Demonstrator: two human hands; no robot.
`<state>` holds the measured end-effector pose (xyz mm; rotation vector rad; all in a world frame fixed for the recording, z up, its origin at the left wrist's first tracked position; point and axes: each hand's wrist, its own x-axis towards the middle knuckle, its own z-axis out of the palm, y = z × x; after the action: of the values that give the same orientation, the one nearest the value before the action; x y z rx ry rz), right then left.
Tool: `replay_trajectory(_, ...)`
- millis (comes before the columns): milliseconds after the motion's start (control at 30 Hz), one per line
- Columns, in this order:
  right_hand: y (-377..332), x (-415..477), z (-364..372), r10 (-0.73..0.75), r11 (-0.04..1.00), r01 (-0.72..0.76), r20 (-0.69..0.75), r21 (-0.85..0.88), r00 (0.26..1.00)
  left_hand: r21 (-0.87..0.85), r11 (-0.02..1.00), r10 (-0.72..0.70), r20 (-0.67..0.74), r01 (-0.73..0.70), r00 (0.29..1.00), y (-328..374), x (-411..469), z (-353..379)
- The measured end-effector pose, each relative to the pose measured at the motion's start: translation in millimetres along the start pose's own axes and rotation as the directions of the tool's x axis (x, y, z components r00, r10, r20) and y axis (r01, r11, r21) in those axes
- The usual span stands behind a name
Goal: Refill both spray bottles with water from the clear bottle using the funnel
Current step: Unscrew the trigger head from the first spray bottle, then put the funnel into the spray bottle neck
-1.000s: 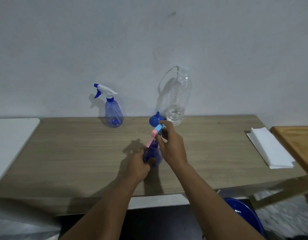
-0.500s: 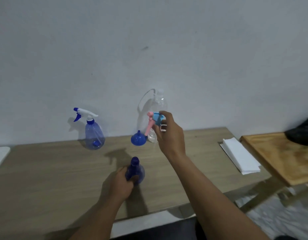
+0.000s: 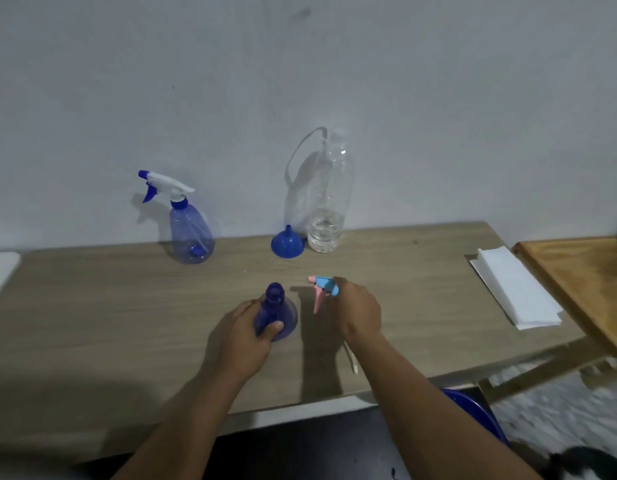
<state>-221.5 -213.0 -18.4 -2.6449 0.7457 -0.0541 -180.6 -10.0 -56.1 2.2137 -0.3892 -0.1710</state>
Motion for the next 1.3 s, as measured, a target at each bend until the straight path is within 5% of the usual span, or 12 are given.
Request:
replay_trajectory(200,22,5,31,-0.019,0.995,0.022,0.032,-0.1,0.999,0.022,1.0,0.018,-0.034,-0.017,0.999,3,0,3)
replay_trajectory(400,37,-3,49,-0.051,0.999,0.054,0.162,-0.01,0.985,-0.007,1.0,0.022,-0.064,-0.022,0.998,4,-5,5)
replay_trajectory(733,8,2,19,-0.19,0.979,0.193,-0.055,0.069,0.98,-0.054,0.998,0.02,-0.089,-0.024,0.996,8,-5,8)
replay_trajectory(1033,-52,108,46,-0.347,0.923,0.329,0.065,0.2,0.936,-0.225,0.974,-0.036,-0.101,0.012,0.994,-8,-1,18)
replay_trajectory(1300,-67,144,72,-0.214,0.934,0.181,0.077,0.308,0.974,-0.297,0.951,-0.118,-0.091,0.087,0.989,-15,-1,21)
